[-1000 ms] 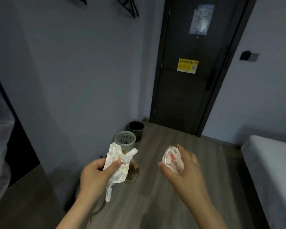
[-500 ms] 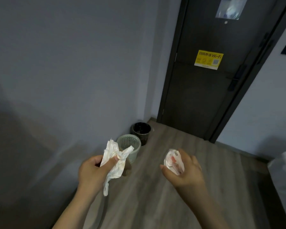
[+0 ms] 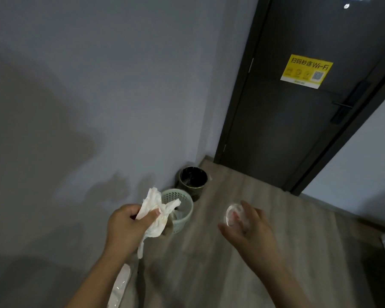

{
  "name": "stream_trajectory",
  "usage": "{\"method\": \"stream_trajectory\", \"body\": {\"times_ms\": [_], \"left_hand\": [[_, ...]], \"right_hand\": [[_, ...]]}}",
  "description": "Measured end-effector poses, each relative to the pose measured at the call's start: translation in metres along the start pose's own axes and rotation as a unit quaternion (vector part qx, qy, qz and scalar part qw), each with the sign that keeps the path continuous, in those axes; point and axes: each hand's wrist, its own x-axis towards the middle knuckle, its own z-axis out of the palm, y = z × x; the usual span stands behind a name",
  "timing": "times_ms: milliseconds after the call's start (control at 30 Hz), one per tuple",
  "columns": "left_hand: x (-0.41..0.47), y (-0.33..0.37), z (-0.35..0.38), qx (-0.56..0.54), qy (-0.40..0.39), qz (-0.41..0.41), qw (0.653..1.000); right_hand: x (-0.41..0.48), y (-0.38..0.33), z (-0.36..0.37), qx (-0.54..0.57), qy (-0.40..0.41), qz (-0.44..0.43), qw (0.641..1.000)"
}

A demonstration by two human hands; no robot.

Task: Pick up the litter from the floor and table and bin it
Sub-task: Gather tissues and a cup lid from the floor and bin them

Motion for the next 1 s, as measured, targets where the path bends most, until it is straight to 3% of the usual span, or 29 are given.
{"method": "stream_trajectory", "body": {"times_ms": [300,667,767,1000], "left_hand": [[0.116,-0.019,0.061,0.080,-0.004,-0.024,0.997],[0.295,-0.050,0.203,0.178,-0.012,-0.107,0.978],[0.330,-0.075,0.234,0.202,-0.027,-0.139,0.969],[0.384,-0.175,0.302,0.253,-0.082,-0.167,0.949]], "right_hand": [[0.149,0.028,0.044,0.008,-0.041,0.007,0.999],[0.390,0.092,0.088,-0.022,-0.177,0.016,0.984],[0.433,0.110,0.112,-0.081,-0.200,0.013,0.976],[0.490,0.173,0.196,-0.081,-0.259,0.068,0.960]]}}
